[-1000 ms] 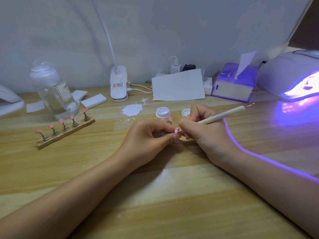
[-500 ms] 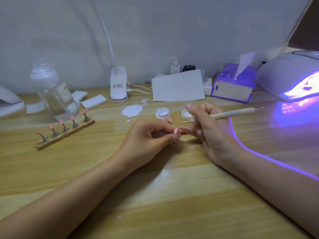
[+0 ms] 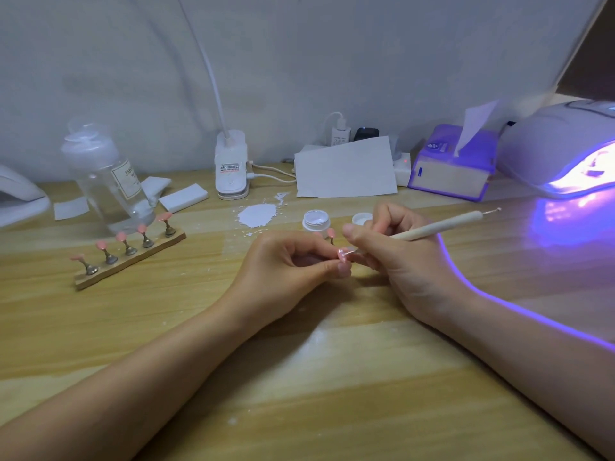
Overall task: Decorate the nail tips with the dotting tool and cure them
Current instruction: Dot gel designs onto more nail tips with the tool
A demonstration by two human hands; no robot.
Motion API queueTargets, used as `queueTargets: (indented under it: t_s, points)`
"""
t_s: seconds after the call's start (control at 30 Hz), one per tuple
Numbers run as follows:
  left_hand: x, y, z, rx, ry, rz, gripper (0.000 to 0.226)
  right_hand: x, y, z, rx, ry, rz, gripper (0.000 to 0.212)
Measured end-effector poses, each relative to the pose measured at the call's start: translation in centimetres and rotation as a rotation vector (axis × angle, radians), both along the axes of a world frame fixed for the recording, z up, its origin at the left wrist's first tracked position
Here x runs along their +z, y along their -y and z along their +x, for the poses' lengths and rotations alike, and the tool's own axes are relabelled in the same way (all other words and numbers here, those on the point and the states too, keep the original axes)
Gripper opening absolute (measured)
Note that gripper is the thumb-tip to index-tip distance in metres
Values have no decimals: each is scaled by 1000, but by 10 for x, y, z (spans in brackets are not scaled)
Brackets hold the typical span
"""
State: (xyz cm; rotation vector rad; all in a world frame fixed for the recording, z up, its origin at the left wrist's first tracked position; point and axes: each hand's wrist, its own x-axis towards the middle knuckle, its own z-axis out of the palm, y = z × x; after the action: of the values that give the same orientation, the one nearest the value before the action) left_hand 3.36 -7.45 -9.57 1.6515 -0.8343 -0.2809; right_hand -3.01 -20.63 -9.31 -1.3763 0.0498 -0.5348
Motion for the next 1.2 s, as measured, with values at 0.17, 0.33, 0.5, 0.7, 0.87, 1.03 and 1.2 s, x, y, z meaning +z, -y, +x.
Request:
queueTargets:
  t_s: [0.17, 0.33, 0.5, 0.7, 0.87, 1.03, 1.2]
  points:
    - [1, 0, -2, 12, -7, 7, 8, 1, 0, 1, -5, -23, -20, 39]
    - [3, 1, -3, 18, -12, -1, 8, 0, 0, 2, -23, -28, -41, 38]
    - [2, 1, -3, -3, -12, -38, 14, -1, 1, 4, -22, -42, -74, 31]
    - [-2, 2, 1, -21, 8, -2, 8, -3, 2, 4, -15, -16, -61, 35]
    - [-2, 1, 1, -36, 9, -3, 12, -3, 2, 4, -26, -33, -83, 32]
    - [-2, 0, 1, -39, 18, -1, 10, -4, 3, 5, -15, -24, -77, 32]
    - [-3, 1, 2, -36, 27, 6, 8, -6, 5, 5, -7, -13, -54, 41]
